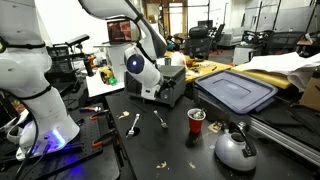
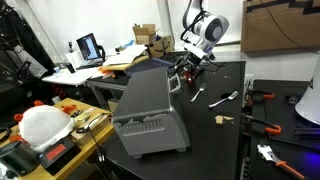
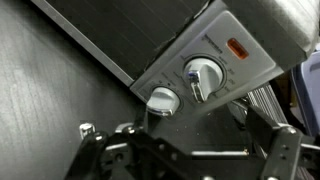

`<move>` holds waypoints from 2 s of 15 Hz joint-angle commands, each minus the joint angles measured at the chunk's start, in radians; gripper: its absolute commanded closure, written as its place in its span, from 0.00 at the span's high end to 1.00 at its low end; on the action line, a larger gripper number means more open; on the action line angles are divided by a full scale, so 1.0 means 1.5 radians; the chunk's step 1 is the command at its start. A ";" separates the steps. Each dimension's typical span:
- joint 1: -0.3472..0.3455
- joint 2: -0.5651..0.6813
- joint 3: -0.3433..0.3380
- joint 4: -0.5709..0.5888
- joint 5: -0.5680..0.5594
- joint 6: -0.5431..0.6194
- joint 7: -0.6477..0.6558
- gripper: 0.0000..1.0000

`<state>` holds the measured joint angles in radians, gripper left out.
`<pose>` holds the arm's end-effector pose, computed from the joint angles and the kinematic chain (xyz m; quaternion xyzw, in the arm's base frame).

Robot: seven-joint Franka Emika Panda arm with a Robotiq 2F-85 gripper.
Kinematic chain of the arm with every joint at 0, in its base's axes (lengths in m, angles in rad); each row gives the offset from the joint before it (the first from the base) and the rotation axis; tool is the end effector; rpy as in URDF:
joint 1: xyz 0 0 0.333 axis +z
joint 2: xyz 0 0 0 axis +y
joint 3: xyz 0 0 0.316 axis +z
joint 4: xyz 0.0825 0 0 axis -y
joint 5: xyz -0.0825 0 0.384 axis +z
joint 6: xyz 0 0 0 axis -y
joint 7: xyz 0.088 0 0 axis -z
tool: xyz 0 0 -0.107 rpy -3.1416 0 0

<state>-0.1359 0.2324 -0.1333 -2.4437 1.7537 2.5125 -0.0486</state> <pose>0.4408 -0.1327 0.1924 -0.5686 0.7226 -0.0201 0.3926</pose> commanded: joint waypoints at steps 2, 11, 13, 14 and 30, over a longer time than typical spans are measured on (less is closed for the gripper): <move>0.012 -0.025 -0.007 -0.035 0.060 0.021 -0.039 1.00; 0.010 -0.134 -0.019 -0.173 -0.156 0.027 -0.129 1.00; 0.011 -0.181 -0.014 -0.219 -0.225 0.034 -0.141 1.00; 0.010 -0.206 -0.010 -0.241 -0.262 0.033 -0.143 1.00; 0.130 -0.237 0.120 -0.219 -0.457 0.014 -0.307 1.00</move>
<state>0.0339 -0.1031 0.0299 -2.7719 1.1044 2.5425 -0.4394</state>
